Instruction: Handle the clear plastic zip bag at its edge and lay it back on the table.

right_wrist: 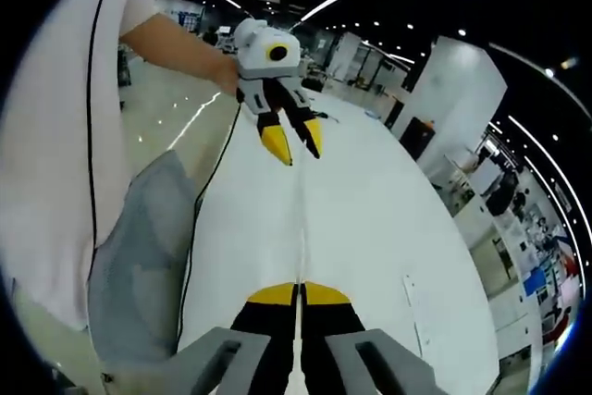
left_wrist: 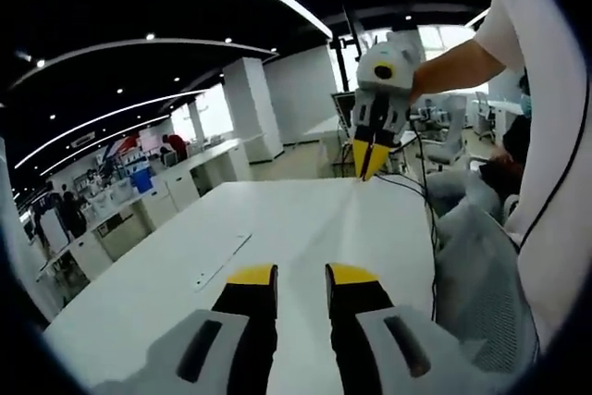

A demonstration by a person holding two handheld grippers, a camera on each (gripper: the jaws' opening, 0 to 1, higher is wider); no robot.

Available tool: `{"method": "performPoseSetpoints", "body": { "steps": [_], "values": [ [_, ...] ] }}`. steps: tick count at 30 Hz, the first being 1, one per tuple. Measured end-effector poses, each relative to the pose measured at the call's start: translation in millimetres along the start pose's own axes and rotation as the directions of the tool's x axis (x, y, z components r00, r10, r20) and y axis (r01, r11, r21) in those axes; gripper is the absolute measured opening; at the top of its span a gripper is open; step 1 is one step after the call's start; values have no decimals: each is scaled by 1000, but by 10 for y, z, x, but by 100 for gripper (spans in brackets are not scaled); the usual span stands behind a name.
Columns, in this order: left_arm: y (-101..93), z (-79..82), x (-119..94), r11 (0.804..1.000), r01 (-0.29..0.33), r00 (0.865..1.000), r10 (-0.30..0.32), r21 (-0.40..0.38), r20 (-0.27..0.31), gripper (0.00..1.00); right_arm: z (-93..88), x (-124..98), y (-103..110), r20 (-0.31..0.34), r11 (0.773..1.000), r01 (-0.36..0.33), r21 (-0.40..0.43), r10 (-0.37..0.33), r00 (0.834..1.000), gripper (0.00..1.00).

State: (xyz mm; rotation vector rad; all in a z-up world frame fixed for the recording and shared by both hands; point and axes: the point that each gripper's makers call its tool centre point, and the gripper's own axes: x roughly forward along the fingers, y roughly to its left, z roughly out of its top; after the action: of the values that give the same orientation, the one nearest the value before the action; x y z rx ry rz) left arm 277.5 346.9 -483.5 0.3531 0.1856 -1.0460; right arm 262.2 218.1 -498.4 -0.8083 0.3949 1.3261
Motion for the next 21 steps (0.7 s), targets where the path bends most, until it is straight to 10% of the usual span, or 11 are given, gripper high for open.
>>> {"method": "performPoseSetpoints", "body": {
  "steps": [21],
  "values": [
    [-195, 199, -36, 991, 84, 996, -82, 106, -23, 6, 4, -95, 107, -8, 1000, -21, -2, 21, 1000, 0]
  ]
}}
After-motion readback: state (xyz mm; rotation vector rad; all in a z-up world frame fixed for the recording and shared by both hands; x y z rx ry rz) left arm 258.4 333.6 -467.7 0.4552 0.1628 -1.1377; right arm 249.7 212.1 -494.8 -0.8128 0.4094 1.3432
